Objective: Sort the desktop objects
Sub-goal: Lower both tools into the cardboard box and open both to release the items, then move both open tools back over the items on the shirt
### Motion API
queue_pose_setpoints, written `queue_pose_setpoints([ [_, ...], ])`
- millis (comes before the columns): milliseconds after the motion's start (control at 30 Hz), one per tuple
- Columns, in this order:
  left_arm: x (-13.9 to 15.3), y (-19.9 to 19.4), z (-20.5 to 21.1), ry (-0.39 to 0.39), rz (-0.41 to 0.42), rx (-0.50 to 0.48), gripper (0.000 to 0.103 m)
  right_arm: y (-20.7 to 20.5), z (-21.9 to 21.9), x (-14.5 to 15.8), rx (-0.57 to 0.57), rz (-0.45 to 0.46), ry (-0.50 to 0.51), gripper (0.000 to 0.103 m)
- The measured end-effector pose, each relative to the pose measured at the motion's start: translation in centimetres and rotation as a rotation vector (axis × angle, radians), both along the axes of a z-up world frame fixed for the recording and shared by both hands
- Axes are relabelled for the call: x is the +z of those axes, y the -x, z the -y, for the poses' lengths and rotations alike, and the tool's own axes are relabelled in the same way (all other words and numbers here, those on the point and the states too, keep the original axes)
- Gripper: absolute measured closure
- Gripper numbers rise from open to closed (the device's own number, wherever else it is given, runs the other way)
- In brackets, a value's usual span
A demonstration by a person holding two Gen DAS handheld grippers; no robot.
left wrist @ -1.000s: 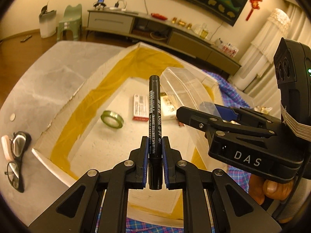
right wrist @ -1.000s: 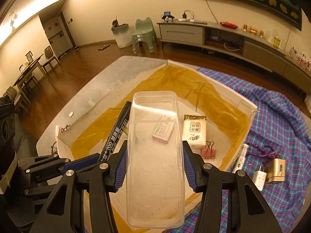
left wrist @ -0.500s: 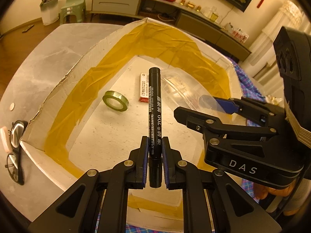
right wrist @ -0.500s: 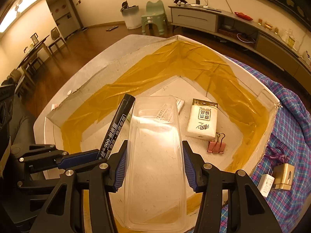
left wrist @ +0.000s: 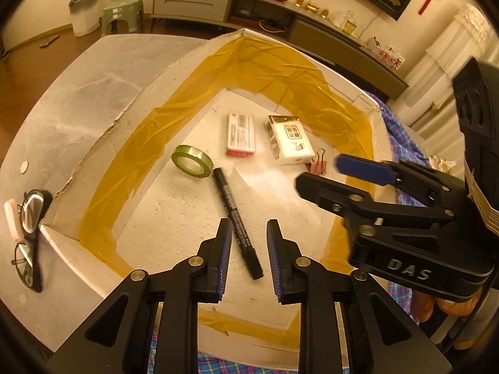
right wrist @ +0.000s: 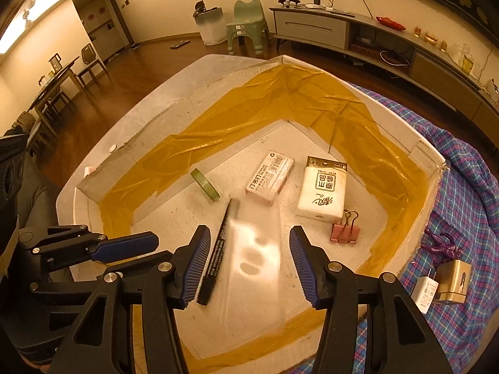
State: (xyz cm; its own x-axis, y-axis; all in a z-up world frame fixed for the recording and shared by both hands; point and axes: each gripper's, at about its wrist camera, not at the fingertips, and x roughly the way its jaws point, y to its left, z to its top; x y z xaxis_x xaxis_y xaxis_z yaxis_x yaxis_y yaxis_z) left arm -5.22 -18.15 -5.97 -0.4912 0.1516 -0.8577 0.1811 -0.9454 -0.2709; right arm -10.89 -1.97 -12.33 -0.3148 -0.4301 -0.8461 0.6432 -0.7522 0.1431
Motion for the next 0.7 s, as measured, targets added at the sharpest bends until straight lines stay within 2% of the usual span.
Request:
queue_pose_setpoints([
  [33,0.1,0.0,0.2,-0.008,-0.002,0.002,0.077,0.0,-0.3,0.2,-0.017,-0.005,0.002,0.036],
  [67,0.2,-0.1,0.3,-0.012,-0.005,0.007,0.076,0.1,-0.6,0.3,-0.027,0.001,0.011,0.035],
  [133,0.5,-0.2,1.0,-0.025,-0.018,0.028,0.075,0.2,-1.1,0.4,-0.032,0.014,0.019,0.035],
  [300,1.0,-0.3,2.1,-0.045,-0.039,0.058,0.075,-1.0,-1.4,0.8,-0.015,-0.020,-0.005,0.034],
  [500,1.7,-0.6,1.4,0.007,-0.070,0.052,0.075,-2.1,-1.9,1.1,-0.002,-0.038,0.006,0.034],
  [633,3.2,-1.1,0.4,0.055,-0.154,0.042,0.075,-2.7,-3.1,2.0,-0.015,-0.076,0.044,0.034],
  [700,4.4,-1.6,-0.5,0.082,-0.225,0.024,0.075,-3.3,-4.2,3.2,-0.030,-0.137,0.099,0.034],
])
